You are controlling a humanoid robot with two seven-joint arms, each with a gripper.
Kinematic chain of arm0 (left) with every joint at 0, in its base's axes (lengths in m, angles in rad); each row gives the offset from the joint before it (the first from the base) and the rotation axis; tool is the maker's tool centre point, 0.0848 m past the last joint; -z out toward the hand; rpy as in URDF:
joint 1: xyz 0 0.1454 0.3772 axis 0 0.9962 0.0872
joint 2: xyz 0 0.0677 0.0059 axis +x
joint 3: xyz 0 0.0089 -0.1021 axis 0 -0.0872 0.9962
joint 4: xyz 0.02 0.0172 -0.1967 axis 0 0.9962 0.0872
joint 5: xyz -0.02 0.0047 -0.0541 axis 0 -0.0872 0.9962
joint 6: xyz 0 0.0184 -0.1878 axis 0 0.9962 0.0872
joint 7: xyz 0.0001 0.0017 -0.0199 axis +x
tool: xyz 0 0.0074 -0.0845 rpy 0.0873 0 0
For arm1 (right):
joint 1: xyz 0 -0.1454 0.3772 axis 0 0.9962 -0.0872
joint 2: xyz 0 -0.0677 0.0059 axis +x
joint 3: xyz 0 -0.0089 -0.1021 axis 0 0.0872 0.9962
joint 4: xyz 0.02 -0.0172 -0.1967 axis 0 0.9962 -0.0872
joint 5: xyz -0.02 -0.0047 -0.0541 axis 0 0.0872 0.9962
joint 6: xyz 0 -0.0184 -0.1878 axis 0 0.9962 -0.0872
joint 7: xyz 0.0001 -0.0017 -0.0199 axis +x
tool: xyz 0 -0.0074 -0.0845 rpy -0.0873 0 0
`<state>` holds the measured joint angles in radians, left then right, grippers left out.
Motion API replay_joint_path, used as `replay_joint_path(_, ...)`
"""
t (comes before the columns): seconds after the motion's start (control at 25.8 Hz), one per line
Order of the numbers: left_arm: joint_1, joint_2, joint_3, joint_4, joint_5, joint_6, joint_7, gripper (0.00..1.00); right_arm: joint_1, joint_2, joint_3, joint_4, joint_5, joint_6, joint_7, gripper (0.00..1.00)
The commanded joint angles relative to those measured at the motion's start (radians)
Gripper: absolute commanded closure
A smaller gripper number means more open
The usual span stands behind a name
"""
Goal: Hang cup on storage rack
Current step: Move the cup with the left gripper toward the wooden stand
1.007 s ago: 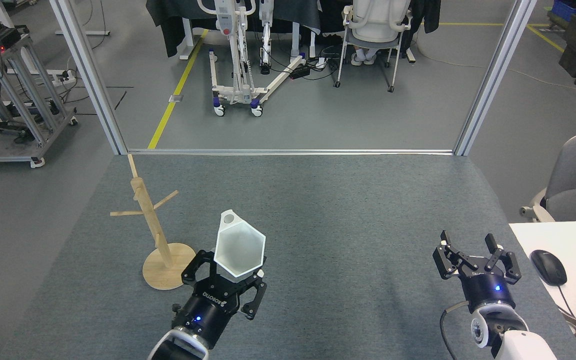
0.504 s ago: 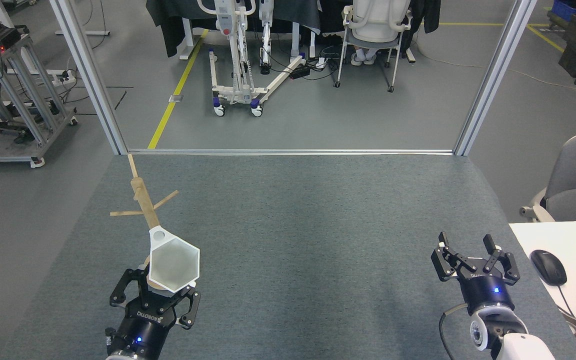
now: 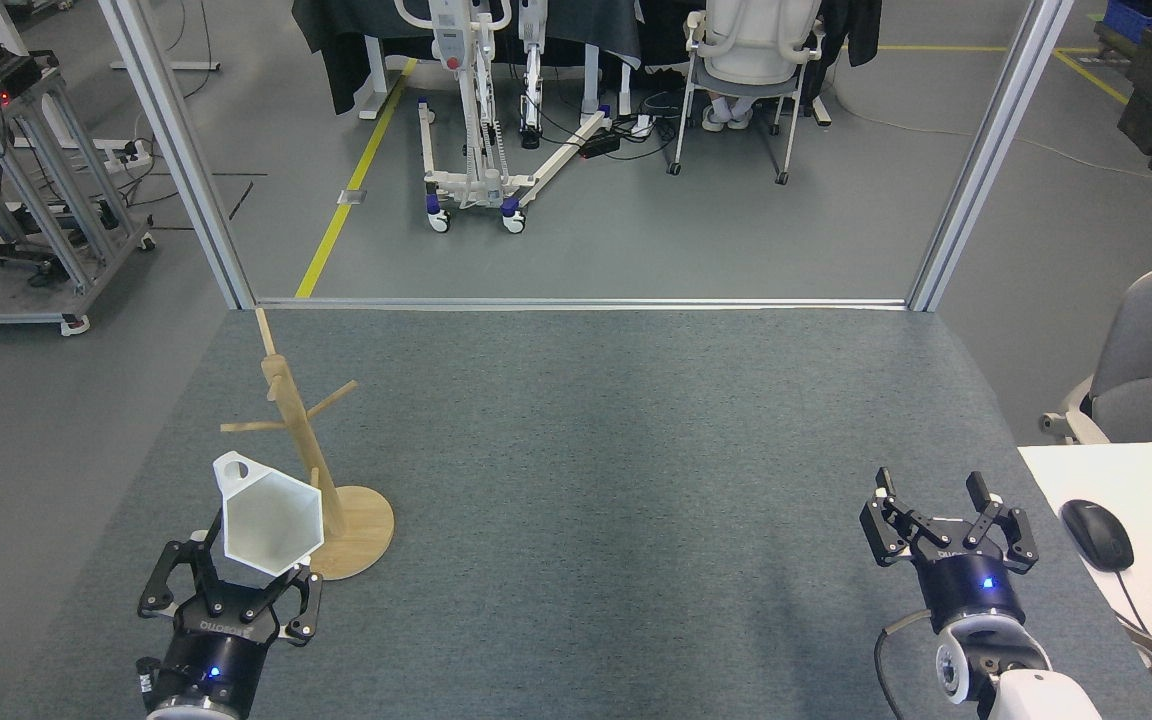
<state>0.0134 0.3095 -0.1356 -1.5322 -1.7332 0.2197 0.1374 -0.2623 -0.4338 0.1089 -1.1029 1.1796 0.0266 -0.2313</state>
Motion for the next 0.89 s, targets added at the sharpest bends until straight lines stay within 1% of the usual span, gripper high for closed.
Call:
replay_joint_path(0.0, -0.018, 0.042, 0.001, 0.038, -0.029, -0.006, 0.005, 0.92, 0.000, 0.001, 0.000, 0.000, 0.005, 0.003, 0.003, 0.01)
replay_joint_path(0.39, -0.056, 0.077, 0.001, 0.076, -0.062, -0.034, 0.007, 0.90, 0.002, 0.004, 0.000, 0.001, 0.011, 0.004, 0.004, 0.01)
replay_joint_path(0.5, -0.070, 0.077, 0.001, 0.080, -0.066, -0.046, 0.007, 0.90, 0.002, 0.033, -0.003, 0.000, 0.015, 0.006, 0.003, 0.01)
replay_joint_path(0.66, -0.078, 0.076, 0.001, 0.095, -0.066, -0.048, 0.007, 0.90, 0.002, 0.040, -0.006, -0.002, 0.020, 0.024, 0.004, 0.01)
replay_joint_path(0.77, -0.090, 0.076, -0.001, 0.107, -0.068, -0.048, 0.007, 0.90, 0.002, 0.061, -0.003, -0.009, 0.020, 0.073, 0.006, 0.01)
replay_joint_path(0.85, -0.098, 0.076, -0.001, 0.119, -0.068, -0.048, 0.007, 0.90, 0.003, 0.061, -0.002, -0.011, 0.020, 0.087, 0.007, 0.01)
